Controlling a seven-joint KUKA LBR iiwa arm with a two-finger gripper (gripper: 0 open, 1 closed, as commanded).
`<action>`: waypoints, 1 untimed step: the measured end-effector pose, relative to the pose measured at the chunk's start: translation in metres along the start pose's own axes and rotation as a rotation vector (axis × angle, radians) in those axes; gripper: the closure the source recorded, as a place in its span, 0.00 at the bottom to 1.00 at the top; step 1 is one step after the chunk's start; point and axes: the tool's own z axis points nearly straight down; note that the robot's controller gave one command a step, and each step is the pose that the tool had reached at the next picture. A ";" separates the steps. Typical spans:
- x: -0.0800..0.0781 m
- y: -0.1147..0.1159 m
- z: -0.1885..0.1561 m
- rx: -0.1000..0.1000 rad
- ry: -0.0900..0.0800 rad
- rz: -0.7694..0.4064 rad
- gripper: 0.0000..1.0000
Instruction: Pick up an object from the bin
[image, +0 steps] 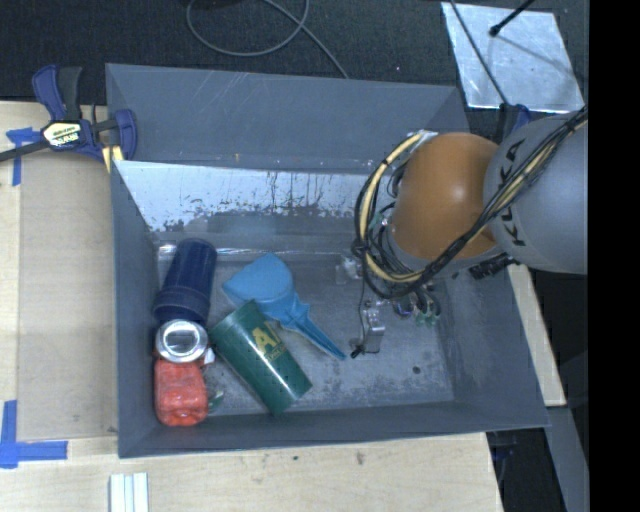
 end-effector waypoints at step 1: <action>-0.012 0.025 0.000 -0.001 -0.009 0.089 0.00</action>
Offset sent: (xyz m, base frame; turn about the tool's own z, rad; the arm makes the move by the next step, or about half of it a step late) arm 0.0042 0.0628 -0.0610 0.1431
